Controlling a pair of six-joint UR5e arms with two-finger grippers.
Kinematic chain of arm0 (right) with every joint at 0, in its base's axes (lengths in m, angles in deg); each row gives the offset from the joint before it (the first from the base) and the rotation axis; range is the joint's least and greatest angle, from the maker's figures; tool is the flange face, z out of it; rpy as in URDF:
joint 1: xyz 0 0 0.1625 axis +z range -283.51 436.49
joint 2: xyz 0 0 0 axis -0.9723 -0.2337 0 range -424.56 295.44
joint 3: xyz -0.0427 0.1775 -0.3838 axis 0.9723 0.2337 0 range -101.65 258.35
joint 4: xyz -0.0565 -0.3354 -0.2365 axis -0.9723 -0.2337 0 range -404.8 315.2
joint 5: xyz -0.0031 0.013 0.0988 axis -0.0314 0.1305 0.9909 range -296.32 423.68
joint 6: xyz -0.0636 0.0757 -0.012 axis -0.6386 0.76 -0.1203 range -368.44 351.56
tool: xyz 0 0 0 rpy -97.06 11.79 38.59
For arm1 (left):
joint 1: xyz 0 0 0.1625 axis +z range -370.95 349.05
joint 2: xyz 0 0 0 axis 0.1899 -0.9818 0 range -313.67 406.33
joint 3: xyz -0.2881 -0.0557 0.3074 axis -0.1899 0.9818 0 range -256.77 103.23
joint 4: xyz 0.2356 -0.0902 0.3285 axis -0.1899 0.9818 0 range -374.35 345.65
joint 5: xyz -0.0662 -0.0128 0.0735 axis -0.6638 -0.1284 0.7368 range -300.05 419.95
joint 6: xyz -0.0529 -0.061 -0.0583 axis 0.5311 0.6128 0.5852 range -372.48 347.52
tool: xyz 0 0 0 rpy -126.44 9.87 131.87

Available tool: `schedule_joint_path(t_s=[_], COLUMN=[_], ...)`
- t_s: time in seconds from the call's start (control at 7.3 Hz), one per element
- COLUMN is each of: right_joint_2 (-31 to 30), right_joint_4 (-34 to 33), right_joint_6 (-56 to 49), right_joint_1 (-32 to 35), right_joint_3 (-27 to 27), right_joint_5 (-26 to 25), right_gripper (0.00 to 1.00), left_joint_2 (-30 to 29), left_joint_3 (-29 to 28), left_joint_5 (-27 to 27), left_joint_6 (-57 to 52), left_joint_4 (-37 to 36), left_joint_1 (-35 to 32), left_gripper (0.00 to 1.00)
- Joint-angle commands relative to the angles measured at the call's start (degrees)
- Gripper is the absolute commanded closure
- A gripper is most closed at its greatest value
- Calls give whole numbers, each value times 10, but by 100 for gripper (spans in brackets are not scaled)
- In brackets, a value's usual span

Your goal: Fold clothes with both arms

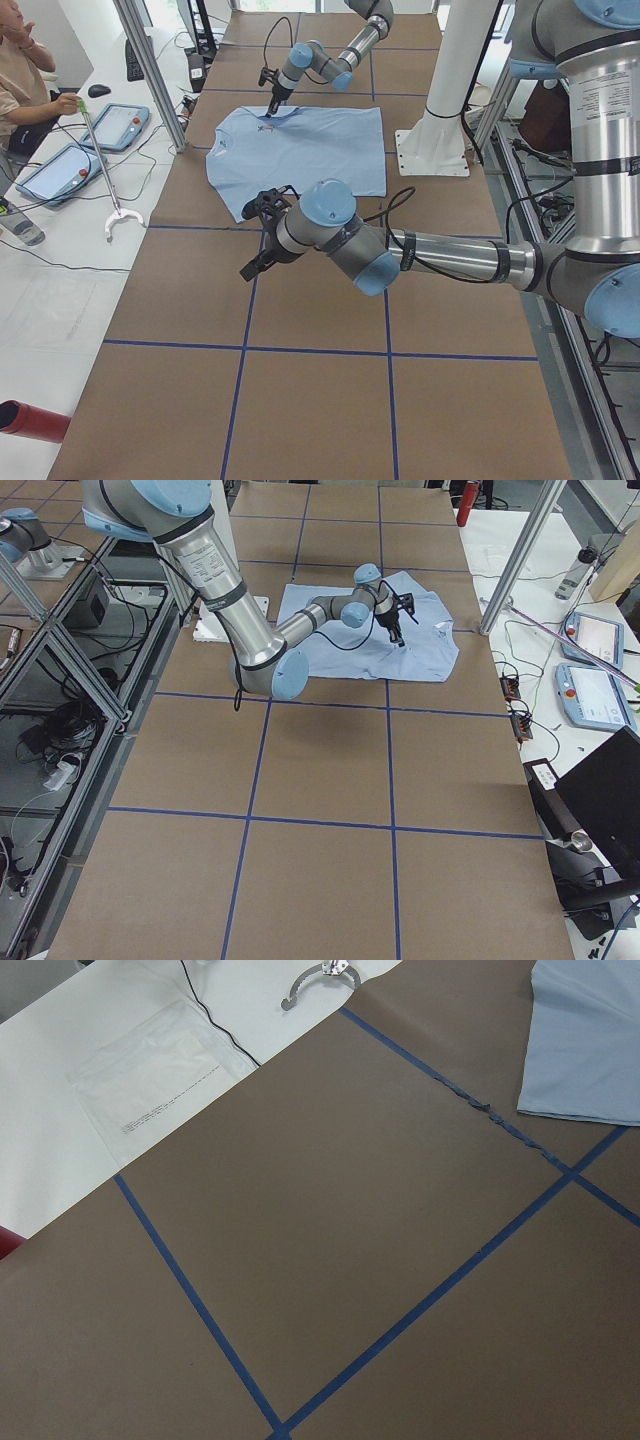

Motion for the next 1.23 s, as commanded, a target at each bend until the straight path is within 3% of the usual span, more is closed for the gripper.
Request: schedule_joint_path(t_s=[0.0,0.27,0.41,0.55,0.82,1.1], right_joint_2=[1,21,21,20,-5,-67], right_joint_4=[2,0,-4,-29,-52,-52], right_joint_6=[1,-8,-42,-87,-170,-275], right_joint_1=[0,21,56,102,177,275], right_joint_3=[8,9,7,0,-35,-74], right_joint_5=[-9,13,84,163,253,373], right_gripper=[1,0,0,0,0,0], left_joint_2=[0,-4,-8,-24,-88,-142], left_joint_3=[-1,-16,-31,-54,-78,-83], left_joint_5=[1,1,0,2,7,127], left_joint_6=[0,0,1,18,269,463], left_joint_4=[-1,27,75,75,79,81], left_joint_1=[0,2,3,35,88,191], left_gripper=[0,0,0,0,0,7])
